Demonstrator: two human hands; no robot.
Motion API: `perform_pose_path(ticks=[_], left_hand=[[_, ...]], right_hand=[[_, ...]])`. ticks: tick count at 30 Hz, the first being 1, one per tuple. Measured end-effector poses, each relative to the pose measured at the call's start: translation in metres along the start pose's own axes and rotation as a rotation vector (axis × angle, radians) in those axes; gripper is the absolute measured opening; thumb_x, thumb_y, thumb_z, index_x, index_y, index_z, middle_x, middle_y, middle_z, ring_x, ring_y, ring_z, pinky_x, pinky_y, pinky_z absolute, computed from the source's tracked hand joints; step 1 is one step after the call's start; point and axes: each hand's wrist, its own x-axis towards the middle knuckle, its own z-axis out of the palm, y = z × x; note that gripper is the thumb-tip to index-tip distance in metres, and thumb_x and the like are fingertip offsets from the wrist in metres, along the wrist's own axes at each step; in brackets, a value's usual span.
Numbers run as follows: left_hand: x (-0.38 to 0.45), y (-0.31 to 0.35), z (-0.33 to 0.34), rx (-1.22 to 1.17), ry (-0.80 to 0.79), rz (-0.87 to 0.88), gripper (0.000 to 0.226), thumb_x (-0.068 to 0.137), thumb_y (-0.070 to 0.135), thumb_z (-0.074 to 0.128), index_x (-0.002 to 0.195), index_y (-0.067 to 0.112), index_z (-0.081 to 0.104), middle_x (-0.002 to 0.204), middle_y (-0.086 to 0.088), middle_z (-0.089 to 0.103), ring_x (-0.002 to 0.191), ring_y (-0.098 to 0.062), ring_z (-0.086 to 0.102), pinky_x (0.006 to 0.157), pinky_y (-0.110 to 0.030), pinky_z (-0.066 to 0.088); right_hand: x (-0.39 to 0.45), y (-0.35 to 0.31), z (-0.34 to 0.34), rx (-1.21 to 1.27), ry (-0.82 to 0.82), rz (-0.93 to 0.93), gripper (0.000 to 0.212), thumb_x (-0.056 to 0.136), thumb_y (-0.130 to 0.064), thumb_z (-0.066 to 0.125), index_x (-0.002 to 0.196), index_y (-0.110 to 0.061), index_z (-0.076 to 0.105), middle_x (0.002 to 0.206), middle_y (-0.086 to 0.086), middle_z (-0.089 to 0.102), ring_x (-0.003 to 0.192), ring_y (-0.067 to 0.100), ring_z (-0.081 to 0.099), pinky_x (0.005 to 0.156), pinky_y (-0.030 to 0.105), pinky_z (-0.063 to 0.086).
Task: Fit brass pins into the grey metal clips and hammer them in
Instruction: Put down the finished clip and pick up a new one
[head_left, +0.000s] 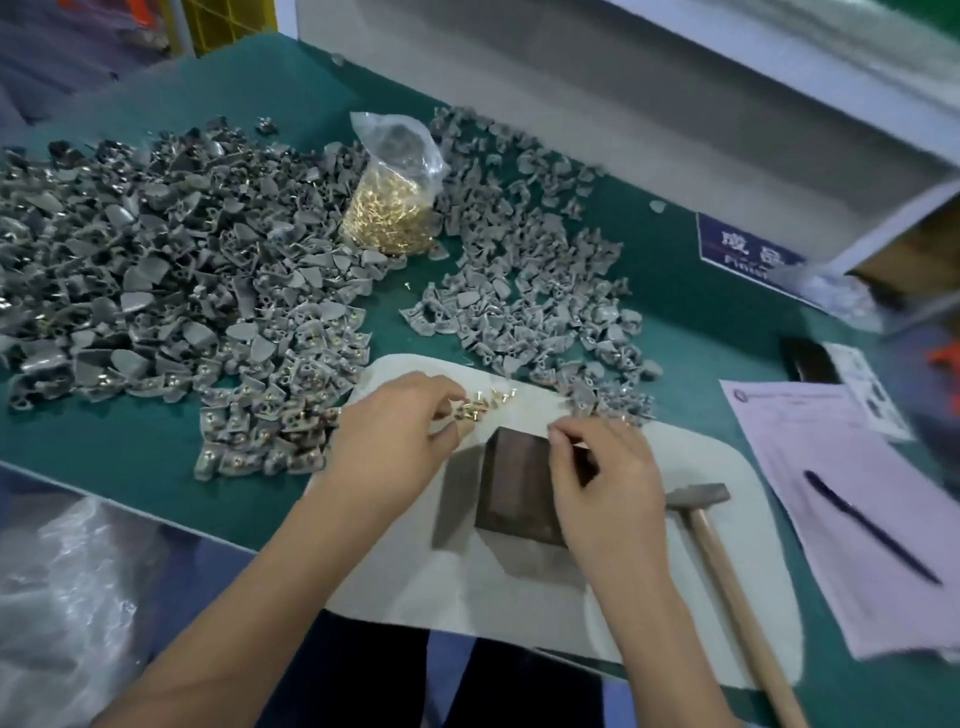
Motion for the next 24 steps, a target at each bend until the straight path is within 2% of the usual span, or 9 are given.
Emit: perform_pose_path(ticks=[3, 5, 10, 15, 21, 24], left_hand=[[0.008, 0.007, 0.007, 0.056, -0.008, -0.007, 0.022, 0.089, 0.043, 0.069, 0.11, 0.035, 0.069, 0.098, 0.012, 0.063, 0.094, -0.013, 0.06, 0.071, -0.029, 0.045], [0.011, 0.009, 0.007, 0.083, -0.011, -0.007, 0.013, 0.089, 0.043, 0.071, 0.097, 0.033, 0.074, 0.09, 0.01, 0.06, 0.085, -0.014, 0.058, 0.064, -0.029, 0.038], [0.006, 0.009, 0.004, 0.073, 0.027, 0.035, 0.006, 0.089, 0.039, 0.072, 0.086, 0.033, 0.072, 0.084, 0.014, 0.06, 0.081, -0.008, 0.055, 0.059, -0.028, 0.036], [0.007, 0.008, 0.003, 0.084, 0.043, 0.051, 0.012, 0.087, 0.046, 0.071, 0.085, 0.035, 0.069, 0.085, 0.017, 0.06, 0.08, -0.001, 0.052, 0.06, -0.014, 0.032], [0.012, 0.018, 0.001, 0.178, 0.059, 0.072, 0.02, 0.088, 0.049, 0.07, 0.077, 0.033, 0.065, 0.082, 0.014, 0.06, 0.082, -0.007, 0.053, 0.057, -0.022, 0.033], [0.009, 0.028, -0.003, 0.091, 0.084, 0.067, 0.016, 0.091, 0.049, 0.066, 0.083, 0.035, 0.07, 0.085, 0.018, 0.065, 0.084, -0.002, 0.056, 0.063, -0.026, 0.037]], right_hand=[[-0.001, 0.003, 0.001, 0.02, 0.001, -0.036, 0.008, 0.094, -0.008, 0.067, 0.094, -0.014, 0.073, 0.092, -0.004, 0.067, 0.092, 0.023, 0.058, 0.086, 0.034, 0.046], [-0.001, 0.005, 0.001, 0.046, 0.011, -0.032, 0.008, 0.095, -0.009, 0.067, 0.094, -0.014, 0.073, 0.092, -0.006, 0.066, 0.092, 0.022, 0.058, 0.086, 0.033, 0.046], [-0.003, 0.005, 0.004, 0.035, 0.035, -0.016, 0.009, 0.096, -0.014, 0.065, 0.094, -0.015, 0.073, 0.092, -0.005, 0.067, 0.091, 0.022, 0.056, 0.085, 0.038, 0.047], [-0.004, 0.005, 0.005, 0.075, 0.079, 0.007, 0.008, 0.097, -0.014, 0.065, 0.096, -0.015, 0.074, 0.093, -0.004, 0.067, 0.091, 0.021, 0.056, 0.084, 0.035, 0.047], [-0.003, 0.006, -0.001, 0.298, 0.13, 0.078, 0.011, 0.098, -0.012, 0.064, 0.099, -0.015, 0.075, 0.094, -0.007, 0.07, 0.092, 0.012, 0.063, 0.083, 0.026, 0.048], [-0.004, 0.005, -0.011, 0.503, 0.207, 0.198, 0.015, 0.098, -0.009, 0.066, 0.104, -0.018, 0.075, 0.1, -0.01, 0.071, 0.097, 0.007, 0.065, 0.083, 0.018, 0.049]])
